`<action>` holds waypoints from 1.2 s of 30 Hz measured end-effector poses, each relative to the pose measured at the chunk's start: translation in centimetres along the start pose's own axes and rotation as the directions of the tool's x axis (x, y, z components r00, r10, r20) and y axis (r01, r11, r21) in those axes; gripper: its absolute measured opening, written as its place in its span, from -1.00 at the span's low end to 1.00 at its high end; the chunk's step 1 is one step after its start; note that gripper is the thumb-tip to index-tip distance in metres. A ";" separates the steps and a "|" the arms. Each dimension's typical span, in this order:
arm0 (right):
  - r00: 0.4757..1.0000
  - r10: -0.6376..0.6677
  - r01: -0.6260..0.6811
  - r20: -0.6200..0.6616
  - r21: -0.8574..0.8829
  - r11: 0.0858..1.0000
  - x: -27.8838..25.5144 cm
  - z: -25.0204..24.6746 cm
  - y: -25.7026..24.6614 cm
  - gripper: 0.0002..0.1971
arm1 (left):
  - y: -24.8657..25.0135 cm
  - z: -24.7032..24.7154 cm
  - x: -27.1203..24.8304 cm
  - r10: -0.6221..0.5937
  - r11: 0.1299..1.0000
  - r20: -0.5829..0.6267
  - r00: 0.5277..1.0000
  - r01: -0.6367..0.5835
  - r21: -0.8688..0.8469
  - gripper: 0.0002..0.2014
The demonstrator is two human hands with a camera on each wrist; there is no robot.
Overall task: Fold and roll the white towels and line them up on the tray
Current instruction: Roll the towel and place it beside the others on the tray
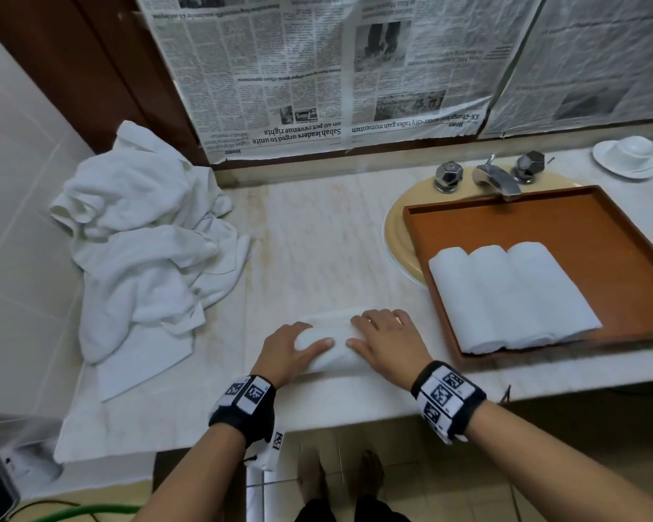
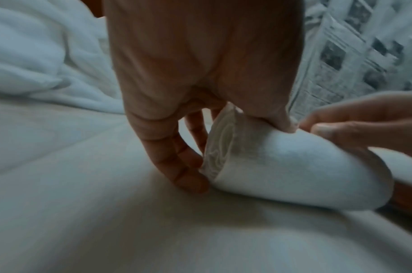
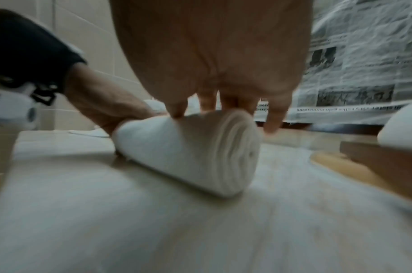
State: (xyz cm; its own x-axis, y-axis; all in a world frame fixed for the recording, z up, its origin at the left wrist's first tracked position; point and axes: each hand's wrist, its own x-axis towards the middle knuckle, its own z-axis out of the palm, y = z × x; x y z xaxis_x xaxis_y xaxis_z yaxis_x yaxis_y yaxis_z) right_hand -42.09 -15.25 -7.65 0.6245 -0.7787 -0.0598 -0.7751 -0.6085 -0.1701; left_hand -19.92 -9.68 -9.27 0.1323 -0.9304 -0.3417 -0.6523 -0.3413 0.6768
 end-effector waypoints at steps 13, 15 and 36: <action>0.935 0.026 -0.118 0.353 0.241 0.963 3.8 -1.9 1.3 -0.15 | 0.2 -0.5 0.6 0.140 0.990 0.007 0.990 -0.140 0.011 -0.26; 0.928 0.070 -0.170 0.366 0.249 0.954 3.7 -1.6 1.1 -0.12 | 0.9 -1.2 1.2 0.120 0.992 0.008 0.993 -0.121 0.046 -0.25; 0.828 0.101 -0.404 0.552 0.461 0.790 -2.6 -2.5 2.4 -0.33 | 5.4 -1.4 -0.6 -0.189 0.905 0.419 0.888 0.323 -0.277 -0.56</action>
State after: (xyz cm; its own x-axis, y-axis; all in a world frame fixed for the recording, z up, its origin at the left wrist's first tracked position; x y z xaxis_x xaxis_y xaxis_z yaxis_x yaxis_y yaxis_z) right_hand -45.82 -15.09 -5.49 0.4914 -0.6222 -0.6094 -0.8203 -0.0957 -0.5638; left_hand -22.49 -11.10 -4.54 -0.0717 -0.7063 -0.7042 -0.3409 -0.6462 0.6828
